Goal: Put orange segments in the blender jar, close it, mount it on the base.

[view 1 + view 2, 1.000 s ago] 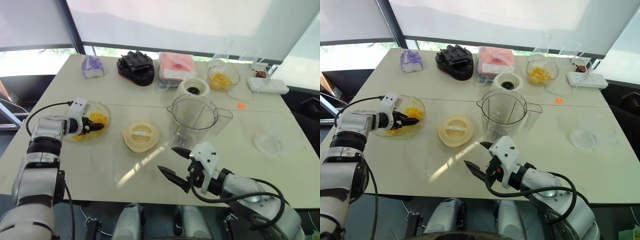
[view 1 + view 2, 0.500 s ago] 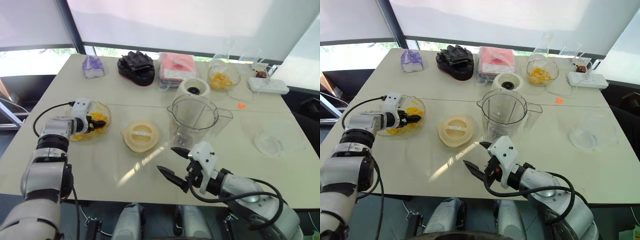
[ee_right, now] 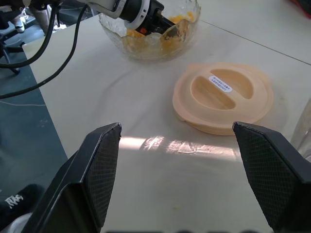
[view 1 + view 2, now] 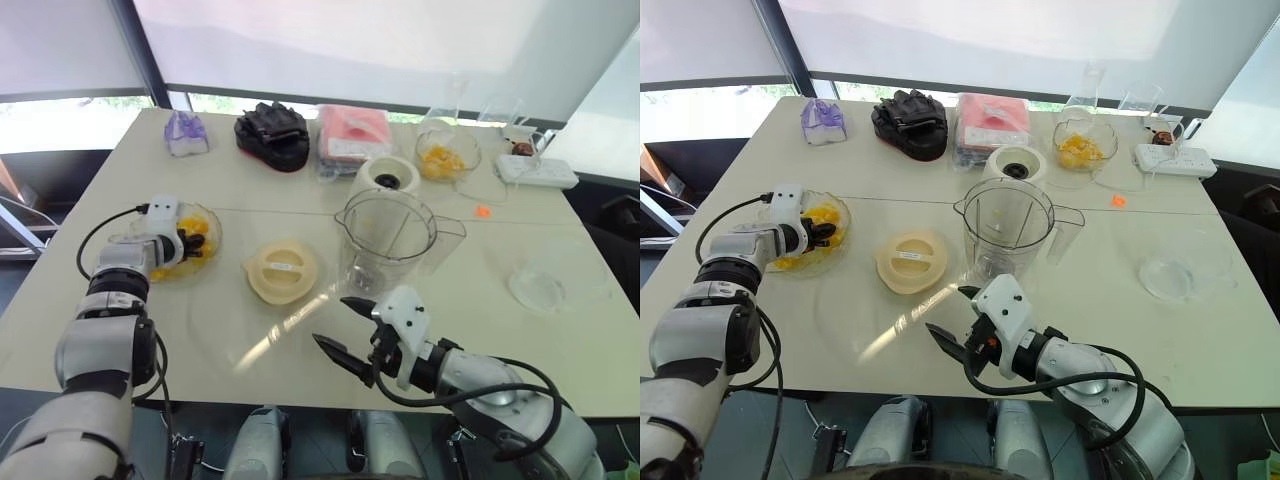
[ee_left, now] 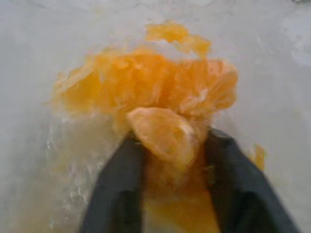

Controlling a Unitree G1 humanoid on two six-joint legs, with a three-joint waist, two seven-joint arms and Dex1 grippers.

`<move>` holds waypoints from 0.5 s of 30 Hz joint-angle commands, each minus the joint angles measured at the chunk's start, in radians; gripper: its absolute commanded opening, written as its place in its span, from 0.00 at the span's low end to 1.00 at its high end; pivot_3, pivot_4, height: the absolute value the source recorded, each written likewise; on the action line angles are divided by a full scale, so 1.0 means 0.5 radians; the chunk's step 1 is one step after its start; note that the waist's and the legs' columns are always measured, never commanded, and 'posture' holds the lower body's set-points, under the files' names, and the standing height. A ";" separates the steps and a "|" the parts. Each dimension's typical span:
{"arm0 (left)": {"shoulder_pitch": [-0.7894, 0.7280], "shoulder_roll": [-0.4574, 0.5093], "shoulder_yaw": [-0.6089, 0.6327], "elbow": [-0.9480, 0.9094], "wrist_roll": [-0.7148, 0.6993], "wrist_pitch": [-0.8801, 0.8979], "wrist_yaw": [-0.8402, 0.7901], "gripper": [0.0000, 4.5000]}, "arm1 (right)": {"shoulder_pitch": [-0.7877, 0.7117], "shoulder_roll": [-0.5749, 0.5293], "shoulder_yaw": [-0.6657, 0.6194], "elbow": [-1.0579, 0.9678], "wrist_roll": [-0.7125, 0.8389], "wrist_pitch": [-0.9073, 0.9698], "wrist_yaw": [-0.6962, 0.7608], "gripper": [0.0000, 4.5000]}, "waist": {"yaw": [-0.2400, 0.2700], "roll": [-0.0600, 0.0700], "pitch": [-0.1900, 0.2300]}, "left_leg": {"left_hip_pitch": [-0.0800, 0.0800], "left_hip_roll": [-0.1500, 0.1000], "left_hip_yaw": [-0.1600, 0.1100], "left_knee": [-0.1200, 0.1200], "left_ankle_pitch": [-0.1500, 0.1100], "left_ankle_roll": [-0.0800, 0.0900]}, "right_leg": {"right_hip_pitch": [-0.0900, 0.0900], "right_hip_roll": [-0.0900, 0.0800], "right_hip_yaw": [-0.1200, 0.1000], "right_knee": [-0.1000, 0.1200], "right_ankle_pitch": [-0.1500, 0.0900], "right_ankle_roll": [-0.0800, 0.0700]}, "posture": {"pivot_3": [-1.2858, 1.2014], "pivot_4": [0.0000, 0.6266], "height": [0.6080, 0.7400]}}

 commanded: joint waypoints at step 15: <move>0.180 0.634 0.022 -0.563 -0.219 0.310 -1.185 0.00 | 0.007 0.033 0.049 -0.052 -0.059 -0.045 0.014 0.86 | -0.024 0.000 0.001 | -0.002 0.002 0.001 -0.004 0.000 0.000 | -0.004 0.000 0.000 -0.002 -0.004 -0.008 | 0.52 0.24 1.00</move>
